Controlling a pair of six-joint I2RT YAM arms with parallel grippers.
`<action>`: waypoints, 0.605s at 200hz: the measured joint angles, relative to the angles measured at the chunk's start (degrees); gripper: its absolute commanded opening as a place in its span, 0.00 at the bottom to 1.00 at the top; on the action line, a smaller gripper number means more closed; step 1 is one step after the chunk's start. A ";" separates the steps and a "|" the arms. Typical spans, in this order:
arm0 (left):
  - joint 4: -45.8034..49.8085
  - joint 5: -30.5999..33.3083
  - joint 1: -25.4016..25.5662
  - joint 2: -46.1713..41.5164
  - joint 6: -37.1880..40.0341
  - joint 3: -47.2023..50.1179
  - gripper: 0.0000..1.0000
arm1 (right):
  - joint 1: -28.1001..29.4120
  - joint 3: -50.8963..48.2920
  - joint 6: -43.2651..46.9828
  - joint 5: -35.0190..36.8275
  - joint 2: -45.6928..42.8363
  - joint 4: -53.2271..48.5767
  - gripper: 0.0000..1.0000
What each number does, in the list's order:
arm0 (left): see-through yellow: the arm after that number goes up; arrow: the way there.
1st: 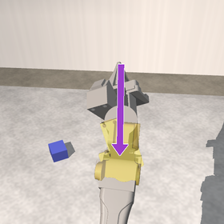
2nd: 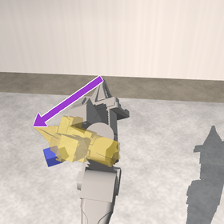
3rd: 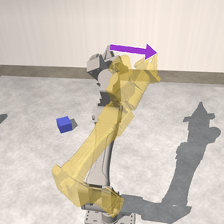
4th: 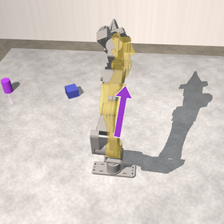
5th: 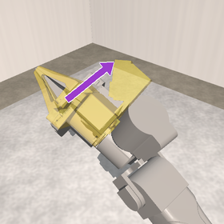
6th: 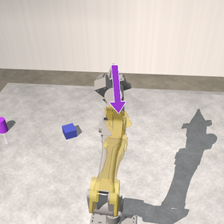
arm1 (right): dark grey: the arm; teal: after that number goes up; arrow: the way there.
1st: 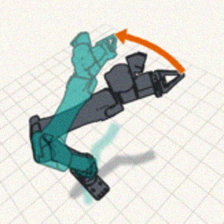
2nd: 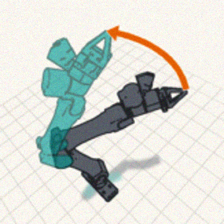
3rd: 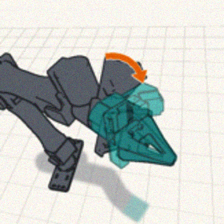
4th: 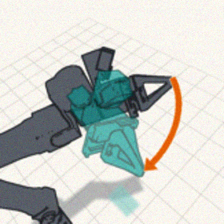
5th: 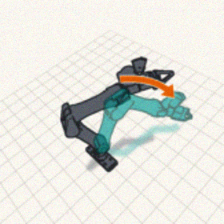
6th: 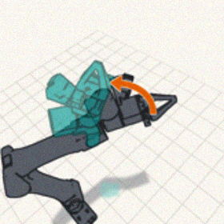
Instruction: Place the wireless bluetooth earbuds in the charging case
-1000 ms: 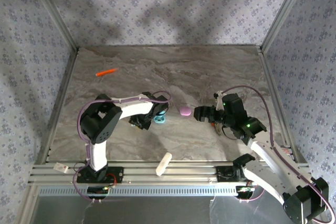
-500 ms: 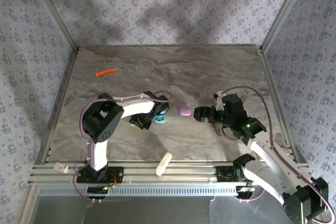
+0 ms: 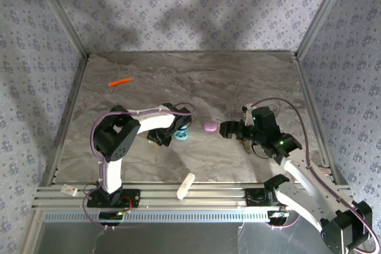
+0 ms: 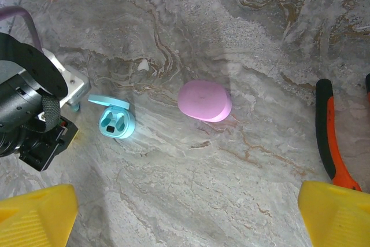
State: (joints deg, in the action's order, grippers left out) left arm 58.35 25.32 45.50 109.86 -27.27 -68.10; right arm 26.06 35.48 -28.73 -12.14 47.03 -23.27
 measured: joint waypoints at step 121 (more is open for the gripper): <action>-16.63 -28.17 -16.76 -28.50 -2.54 13.99 0.21 | 4.96 1.81 1.33 -1.99 7.21 0.87 1.00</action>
State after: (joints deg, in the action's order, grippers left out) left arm 41.71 -2.85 28.73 81.36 -29.80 -54.11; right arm 31.03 37.30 -27.40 -14.13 54.24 -22.39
